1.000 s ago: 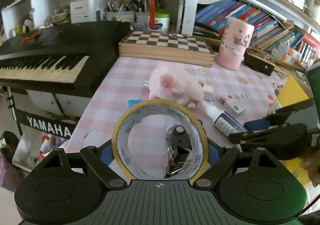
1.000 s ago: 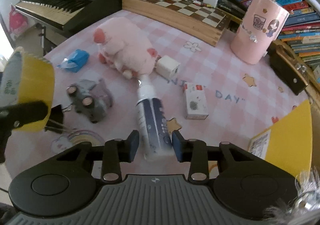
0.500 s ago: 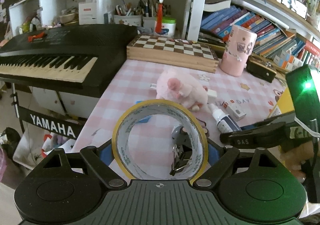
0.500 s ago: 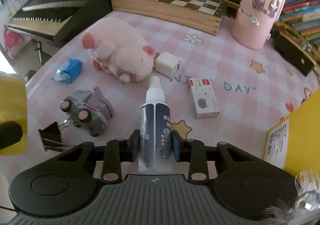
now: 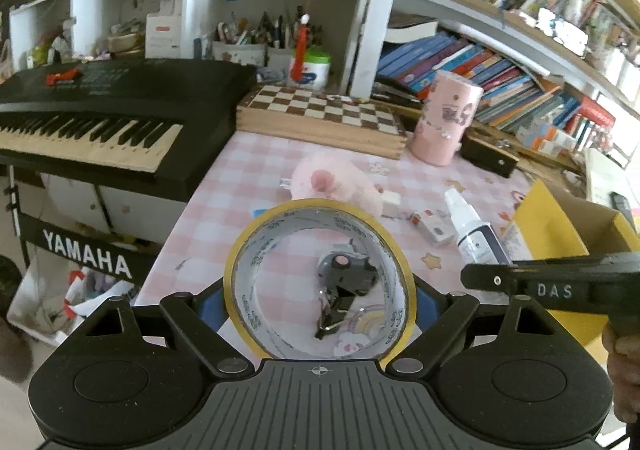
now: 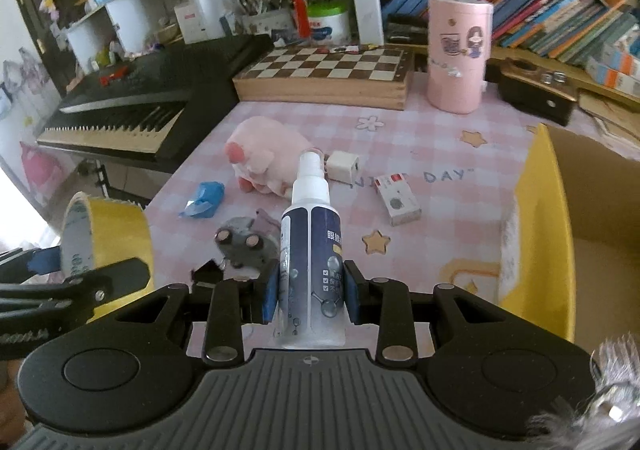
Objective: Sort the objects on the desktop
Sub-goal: 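Lift the tape roll and spray bottle and carry both toward the yellow box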
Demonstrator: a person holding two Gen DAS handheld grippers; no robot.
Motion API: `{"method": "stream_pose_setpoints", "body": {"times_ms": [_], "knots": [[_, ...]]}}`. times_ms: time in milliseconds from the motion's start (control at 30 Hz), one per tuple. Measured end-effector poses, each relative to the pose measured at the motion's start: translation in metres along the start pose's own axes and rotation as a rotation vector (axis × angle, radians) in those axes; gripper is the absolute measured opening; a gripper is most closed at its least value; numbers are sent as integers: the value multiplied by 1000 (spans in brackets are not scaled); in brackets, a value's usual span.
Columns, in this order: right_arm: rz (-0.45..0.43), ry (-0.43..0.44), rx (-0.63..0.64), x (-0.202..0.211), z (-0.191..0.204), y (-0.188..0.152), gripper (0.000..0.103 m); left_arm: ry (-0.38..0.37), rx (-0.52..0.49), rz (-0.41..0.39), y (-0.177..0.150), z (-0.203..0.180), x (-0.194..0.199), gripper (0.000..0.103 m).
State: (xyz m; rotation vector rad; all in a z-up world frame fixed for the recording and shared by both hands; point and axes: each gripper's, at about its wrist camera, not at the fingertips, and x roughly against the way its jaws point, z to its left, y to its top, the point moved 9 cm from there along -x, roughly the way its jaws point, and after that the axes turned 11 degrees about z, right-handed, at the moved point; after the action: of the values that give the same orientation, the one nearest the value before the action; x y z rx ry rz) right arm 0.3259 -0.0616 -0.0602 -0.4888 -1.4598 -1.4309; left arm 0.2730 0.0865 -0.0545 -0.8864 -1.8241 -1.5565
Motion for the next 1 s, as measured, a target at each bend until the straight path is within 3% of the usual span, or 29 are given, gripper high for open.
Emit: {"method": "stream_pose_setpoints", "body": {"times_ms": [367, 1000], "knots": [[-32, -70, -52, 35, 16, -57, 30, -31, -149, -57, -27, -13, 40, 89], [16, -69, -143, 57, 70, -164, 30, -62, -225, -1, -113, -1, 95, 89]]}}
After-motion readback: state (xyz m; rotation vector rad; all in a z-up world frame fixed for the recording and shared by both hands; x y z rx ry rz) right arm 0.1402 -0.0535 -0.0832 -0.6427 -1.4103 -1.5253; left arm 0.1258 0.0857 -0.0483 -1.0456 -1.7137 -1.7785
